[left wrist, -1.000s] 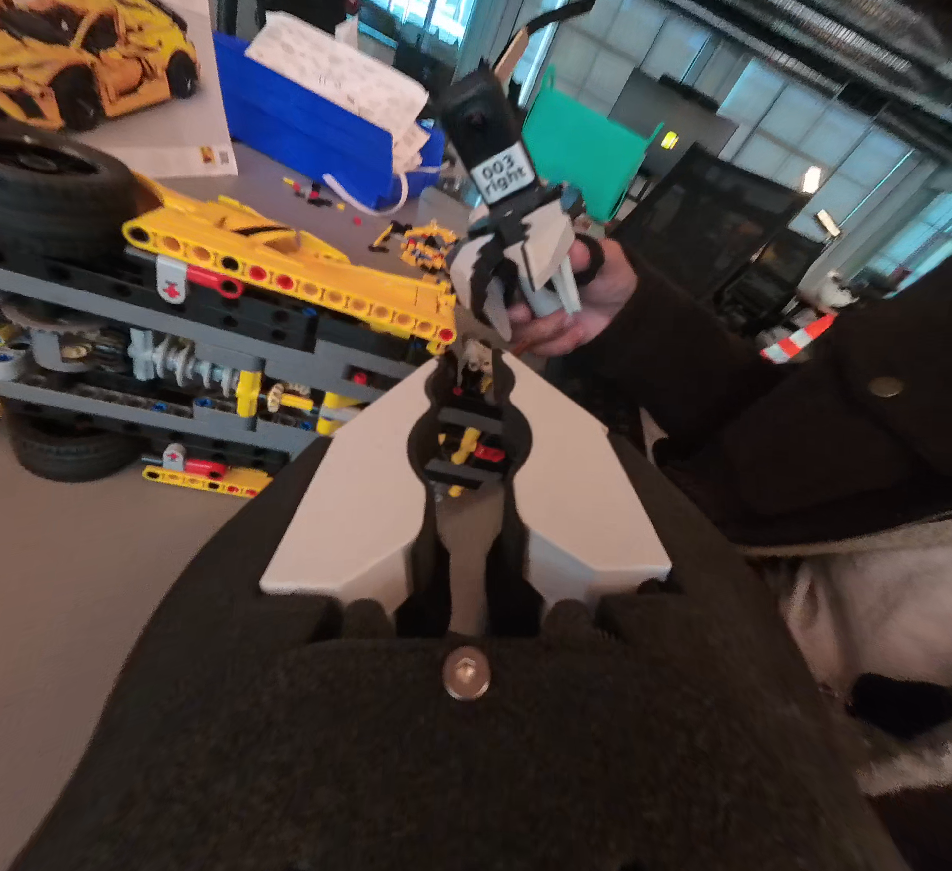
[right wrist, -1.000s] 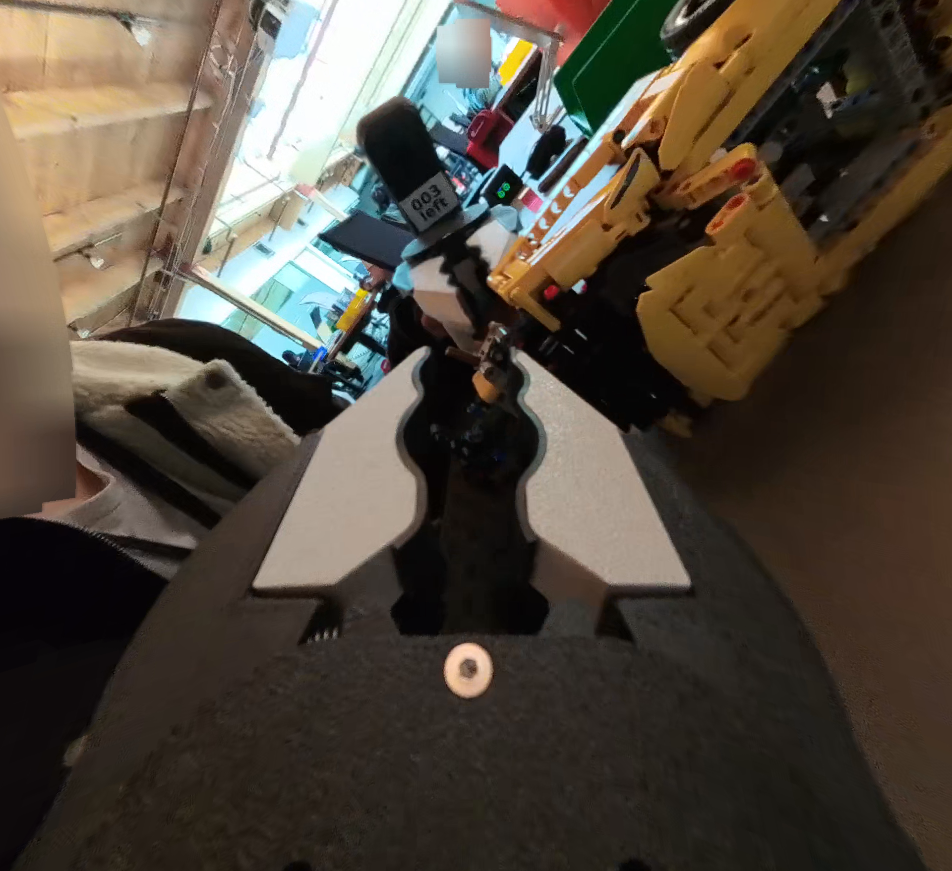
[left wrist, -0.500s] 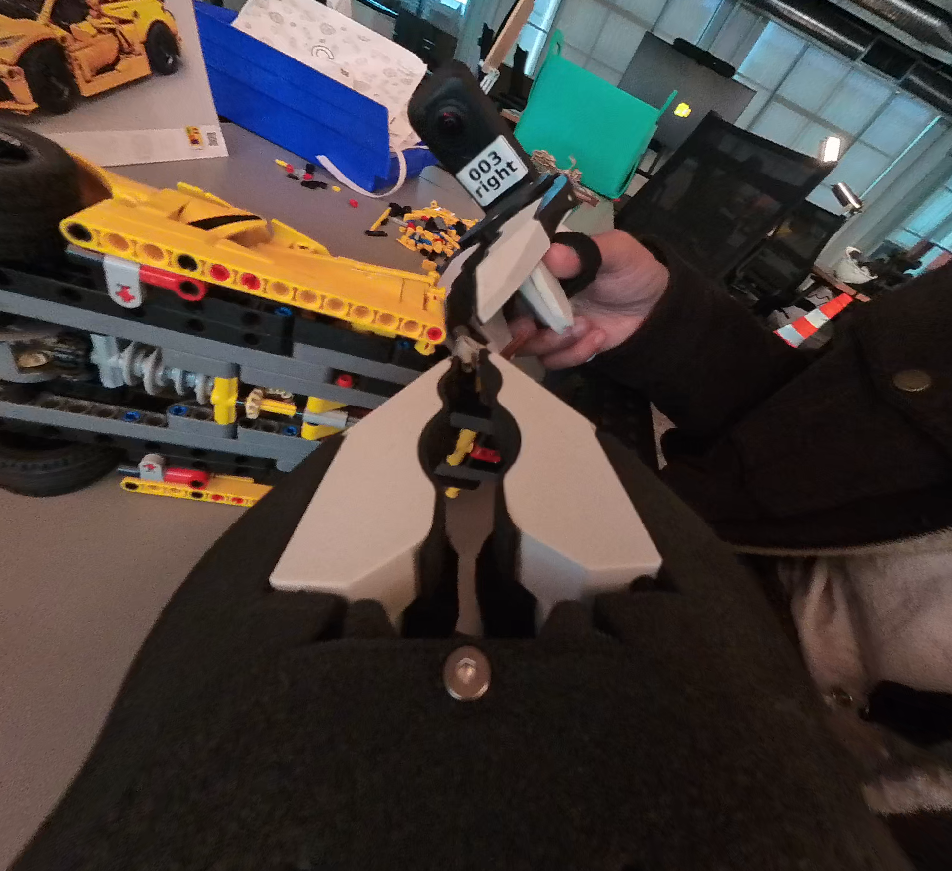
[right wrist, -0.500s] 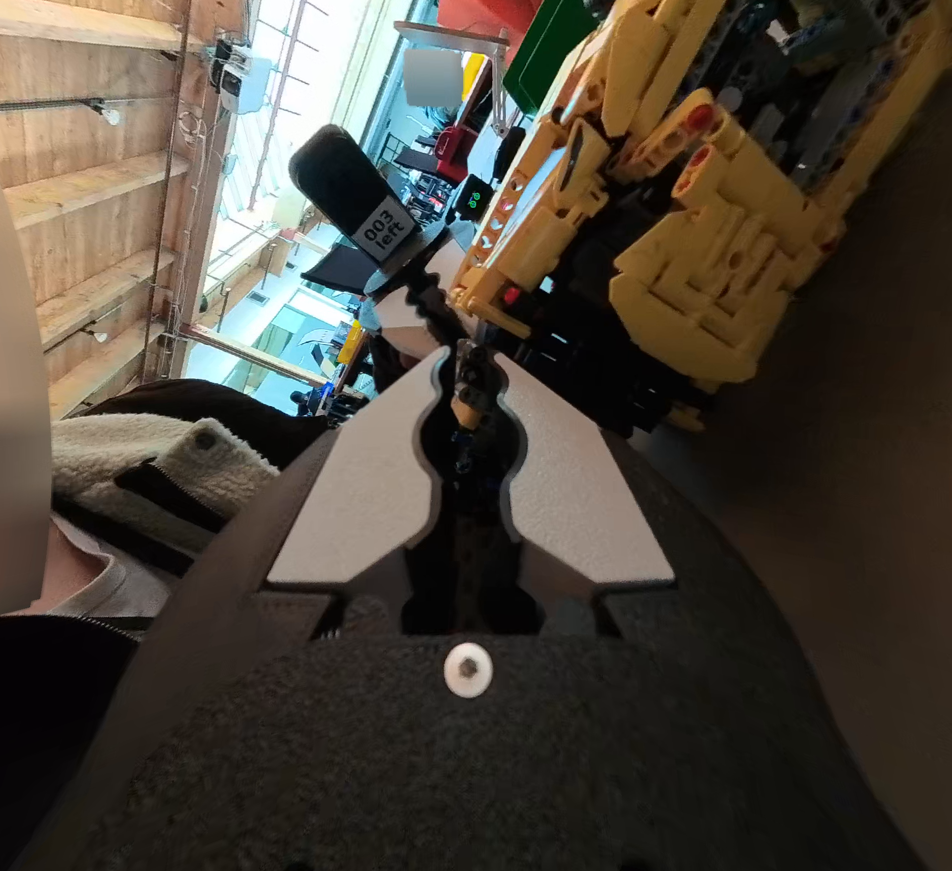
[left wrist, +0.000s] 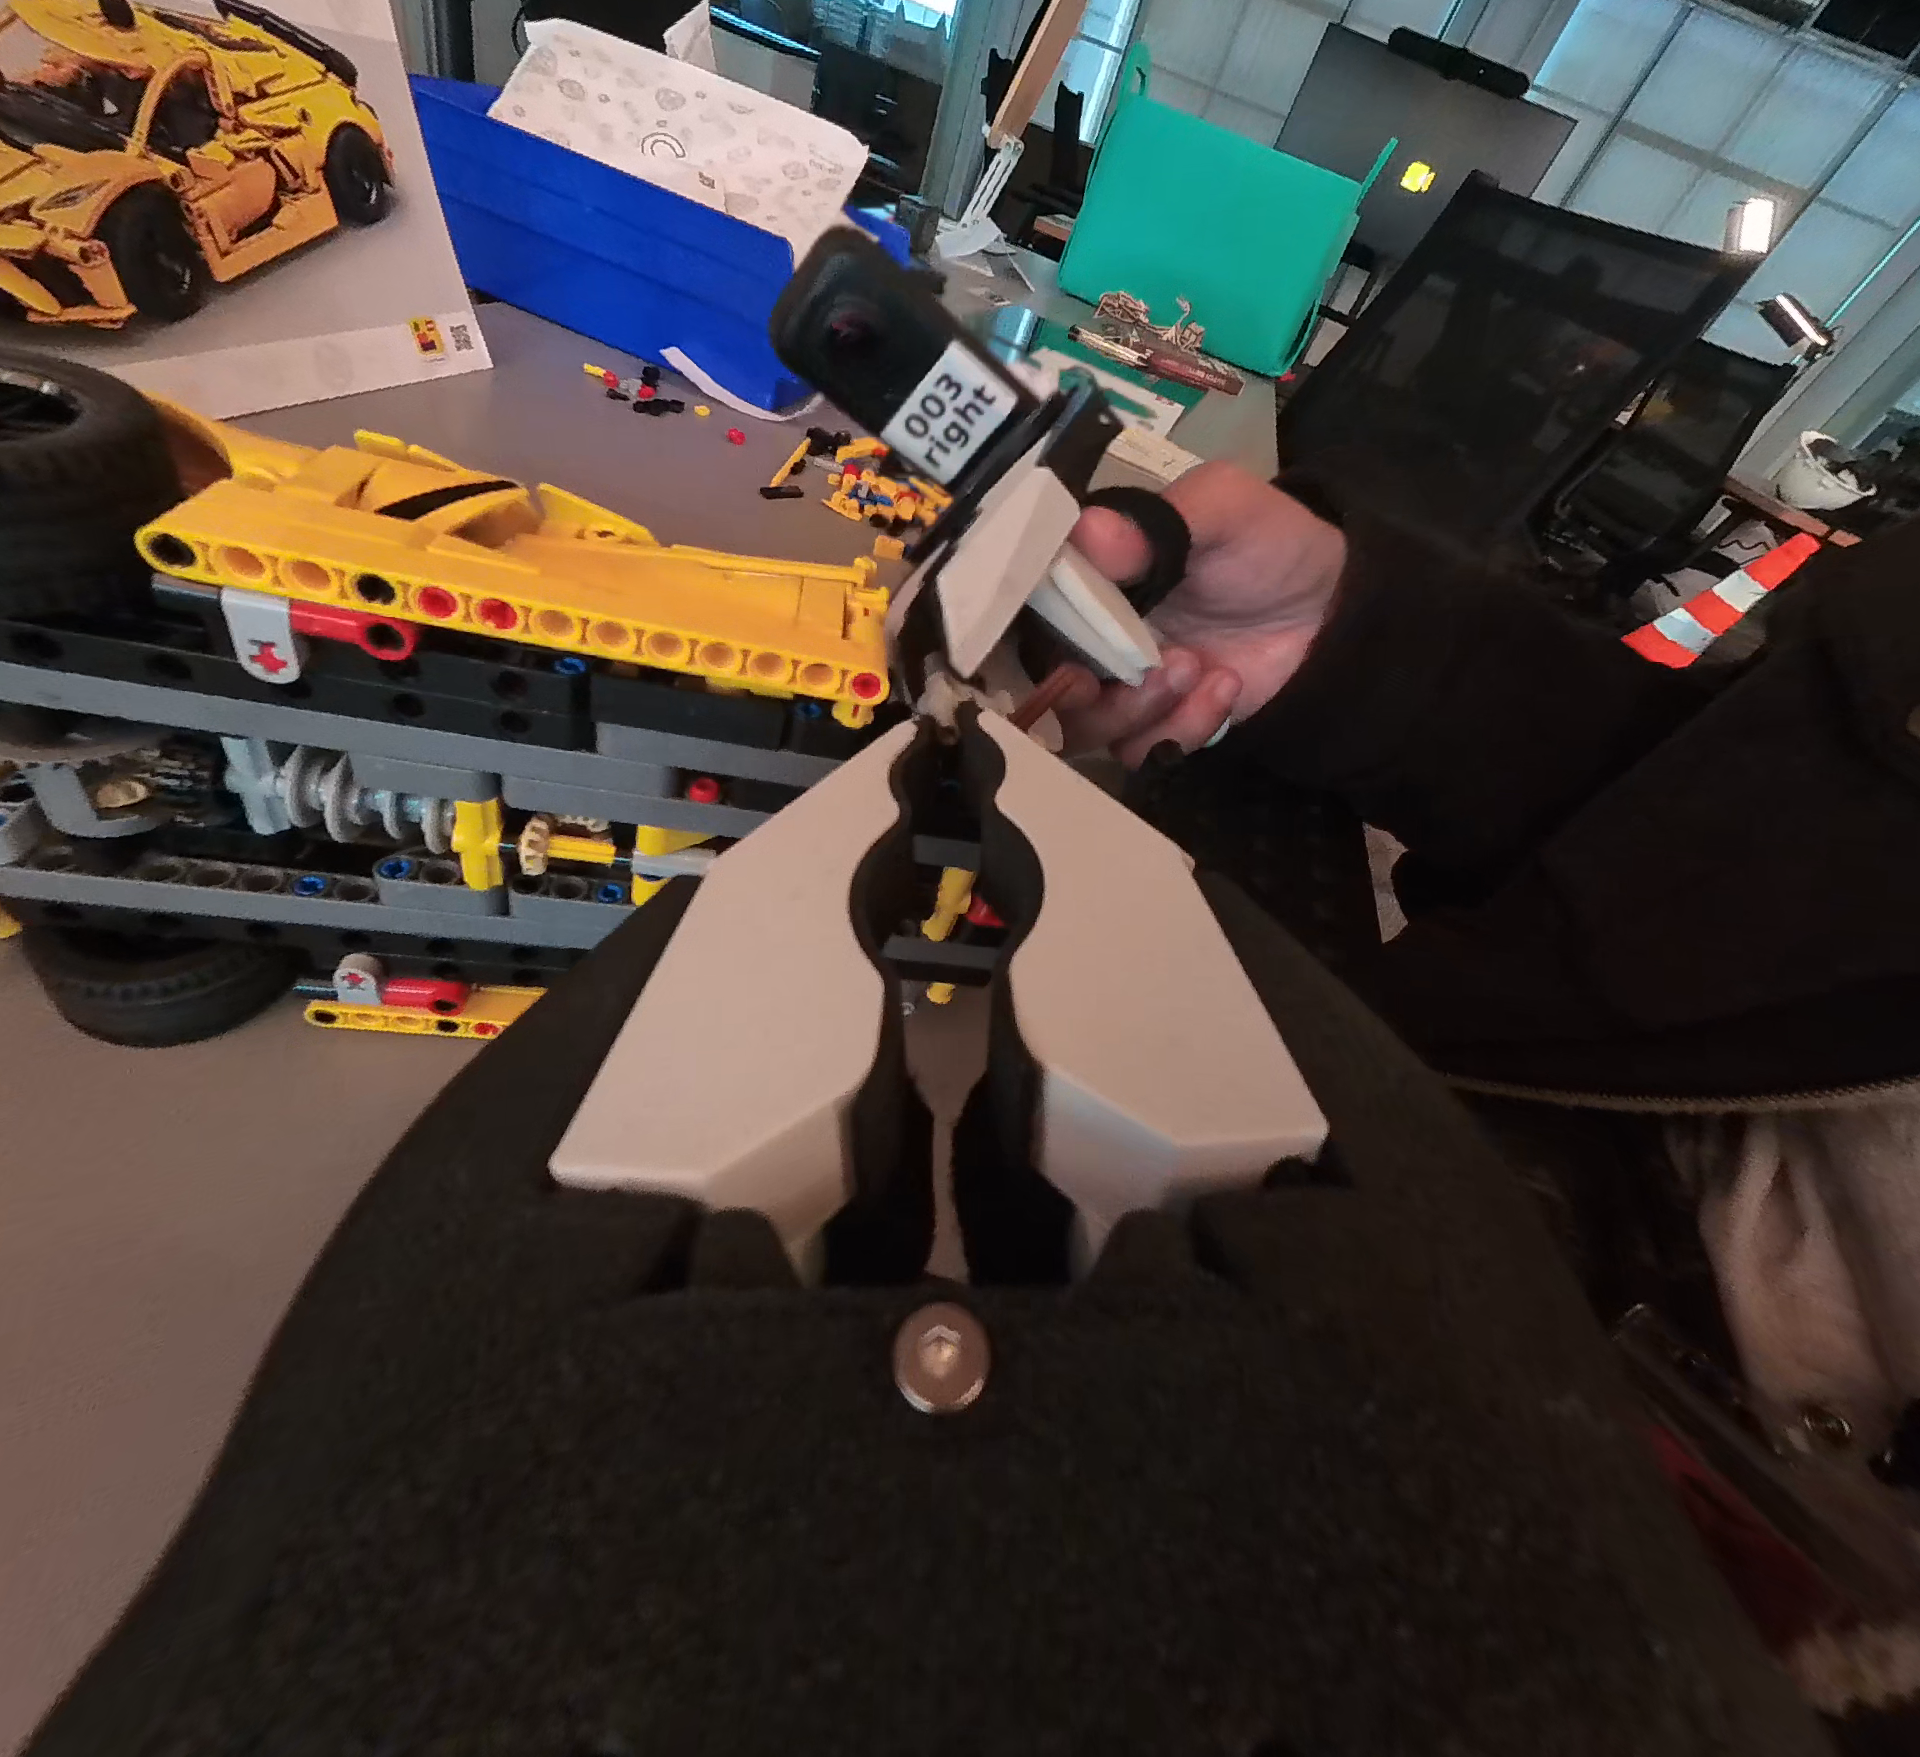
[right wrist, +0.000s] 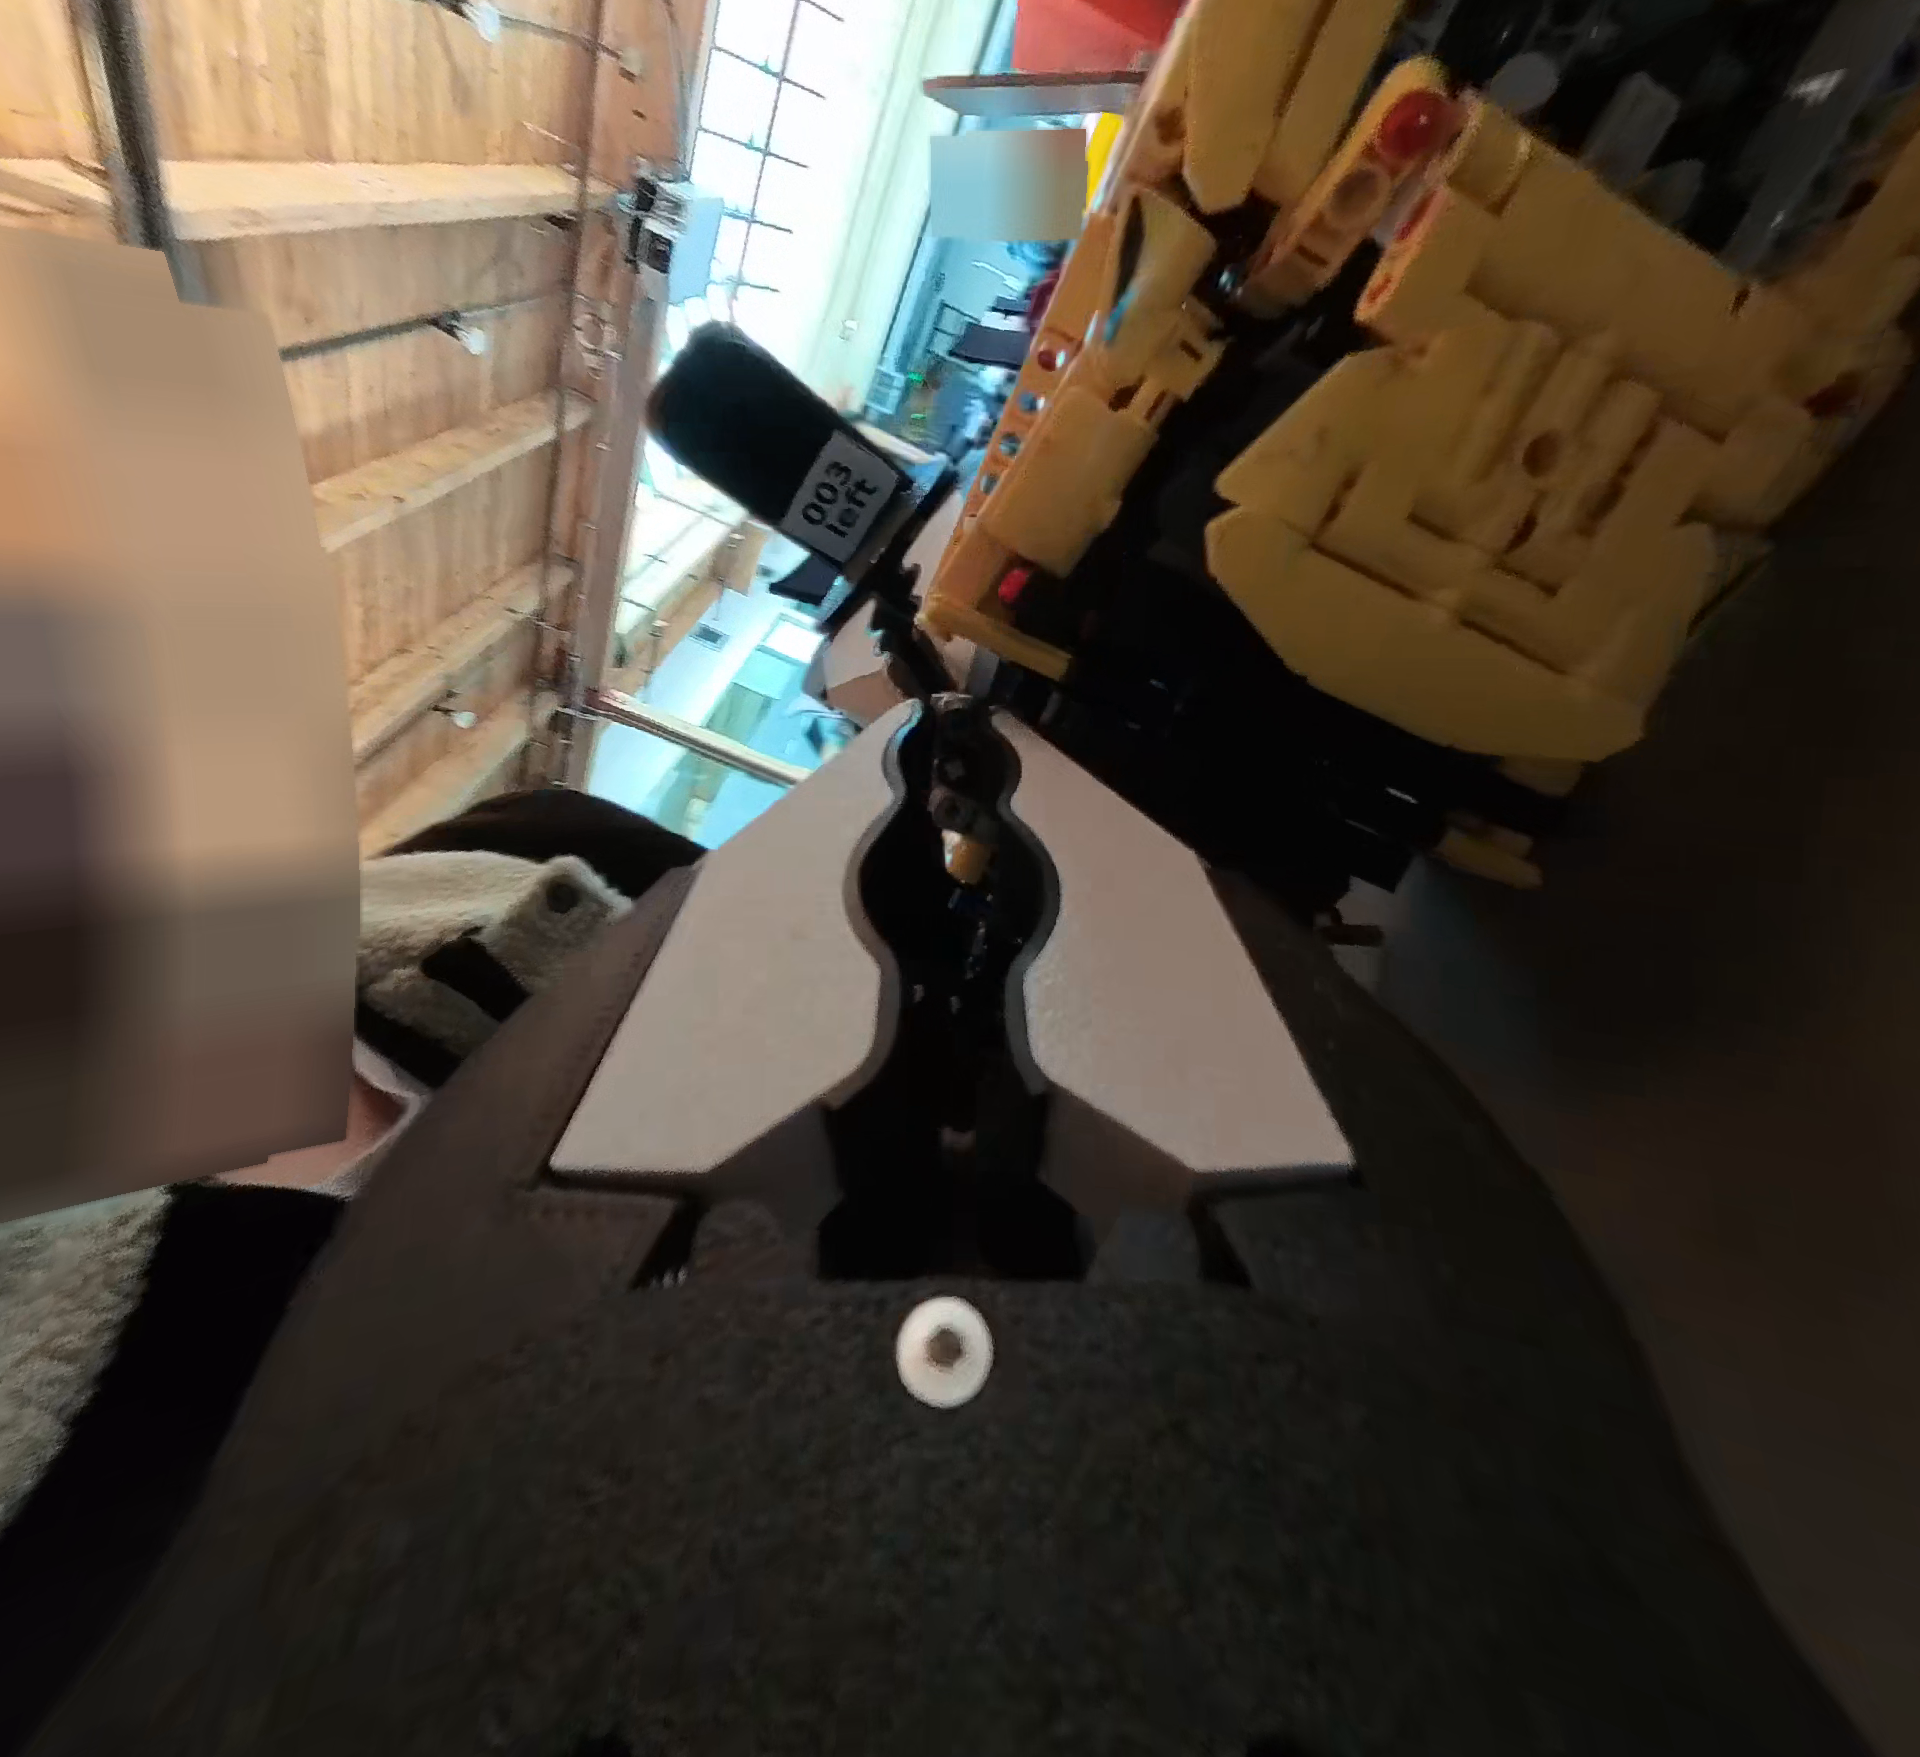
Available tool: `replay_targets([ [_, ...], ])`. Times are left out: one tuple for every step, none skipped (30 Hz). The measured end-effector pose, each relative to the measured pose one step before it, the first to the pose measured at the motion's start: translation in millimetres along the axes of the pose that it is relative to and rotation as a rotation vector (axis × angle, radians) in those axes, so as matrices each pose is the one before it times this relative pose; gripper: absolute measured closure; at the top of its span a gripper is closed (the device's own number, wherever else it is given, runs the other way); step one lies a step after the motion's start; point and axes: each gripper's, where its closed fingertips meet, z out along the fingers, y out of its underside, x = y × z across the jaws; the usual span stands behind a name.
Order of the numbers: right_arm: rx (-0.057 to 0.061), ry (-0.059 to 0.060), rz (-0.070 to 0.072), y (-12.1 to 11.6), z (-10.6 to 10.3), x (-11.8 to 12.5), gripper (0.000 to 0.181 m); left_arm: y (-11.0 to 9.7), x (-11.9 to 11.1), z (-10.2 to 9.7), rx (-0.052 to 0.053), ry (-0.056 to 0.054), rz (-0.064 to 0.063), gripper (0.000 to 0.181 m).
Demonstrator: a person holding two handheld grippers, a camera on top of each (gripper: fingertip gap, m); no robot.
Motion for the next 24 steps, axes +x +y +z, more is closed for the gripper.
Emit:
replay_targets([
  [0.0014,-0.0263,0.0125,0.45,-0.37,-0.38,0.175,0.13,0.24,-0.08,-0.0026,-0.0006,0.0048,0.178],
  [0.001,-0.014,-0.0027,-0.02,-0.48,0.08,0.176,0.21,0.04,0.35,-0.0027,-0.0027,0.005,0.178],
  [-0.0019,-0.0071,-0.0043,0.07,-0.78,-0.03,0.175,0.14,-0.01,0.56,-0.001,-0.0026,0.0042,0.178],
  [-0.0054,-0.0035,-0.0067,0.3,-0.8,0.01,0.175,0.13,0.19,0.61,0.0003,-0.0015,0.0019,0.178],
  [-0.0034,-0.0039,-0.0052,0.26,-0.63,-0.14,0.175,0.19,0.32,0.67,0.0001,0.0,-0.0003,0.178],
  [-0.0056,-0.0064,-0.003,0.38,-0.86,-0.24,0.176,0.19,0.58,0.62,-0.0013,0.0014,0.0006,0.178],
  [-0.0068,-0.0017,-0.0027,0.36,-1.07,-0.42,0.176,0.21,0.55,0.72,-0.0016,0.0002,0.0029,0.178],
  [-0.0047,0.0049,-0.0116,0.22,-0.64,-0.13,0.176,0.0,0.43,0.68,-0.0003,-0.0002,0.0017,0.178],
  [-0.006,0.0043,-0.0049,0.19,-0.46,-0.21,0.176,0.23,0.43,0.27,-0.0004,0.0008,0.001,0.179],
  [-0.0034,0.0063,-0.006,0.24,-0.12,-0.14,0.176,-0.01,0.38,0.2,-0.0001,0.0009,0.0017,0.178],
  [-0.0073,0.0046,-0.009,0.59,-0.29,-0.39,0.176,0.27,0.58,0.02,-0.0009,0.0031,0.0005,0.179],
  [-0.0075,0.0069,-0.0046,-0.1,-0.79,-0.09,0.176,0.17,0.4,0.5,-0.0025,0.0004,0.0018,0.178],
  [-0.0046,0.0119,-0.0138,-0.02,-0.42,-0.1,0.176,0.04,0.16,0.37,-0.0014,-0.0025,0.0046,0.178],
  [-0.0057,0.0011,-0.0034,0.52,-0.2,-0.46,0.176,0.1,0.47,0.18,-0.0004,0.0008,0.0041,0.178],
  [-0.0024,-0.0041,0.0028,0.34,-0.54,-0.24,0.176,0.1,0.52,0.32,-0.0012,0.0004,0.004,0.178],
  [0.0018,-0.003,-0.0003,0.01,-0.57,0.07,0.176,-0.01,0.08,0.54,-0.001,-0.0023,0.0019,0.178],
  [0.0037,-0.004,0.0044,-0.61,-0.76,0.09,0.176,-0.07,-0.12,0.65,0.0002,-0.0026,-0.0004,0.179],
  [-0.002,-0.0008,0.0009,-0.06,-0.82,-0.07,0.176,0.04,0.12,0.63,-0.0001,-0.0019,0.0015,0.178],
  [-0.0039,0.0047,-0.0104,0.14,-0.67,-0.03,0.176,0.03,0.16,0.56,-0.0001,-0.0012,0.0014,0.178],
  [0.0012,-0.0001,-0.0041,-0.44,-0.37,0.02,0.176,-0.07,0.07,0.26,0.0007,-0.0009,0.0001,0.178],
  [0.0024,-0.012,0.002,-0.14,0.0,-0.12,0.176,-0.08,-0.05,0.13,-0.0006,-0.0033,0.004,0.178],
  [0.0048,-0.0182,0.0104,-0.36,-1.02,-0.07,0.176,-0.11,-0.1,-0.09,0.0002,-0.0038,0.0056,0.178],
  [0.06,-0.0188,0.0181,-8.94,-9.24,-0.91,0.175,-1.01,-0.09,-2.33,0.0066,0.0025,-0.0001,0.178],
  [0.1622,-0.0155,0.021,-25.22,-25.25,-1.54,0.176,-2.61,0.05,-5.6,0.021,0.0157,-0.0153,0.179],
])
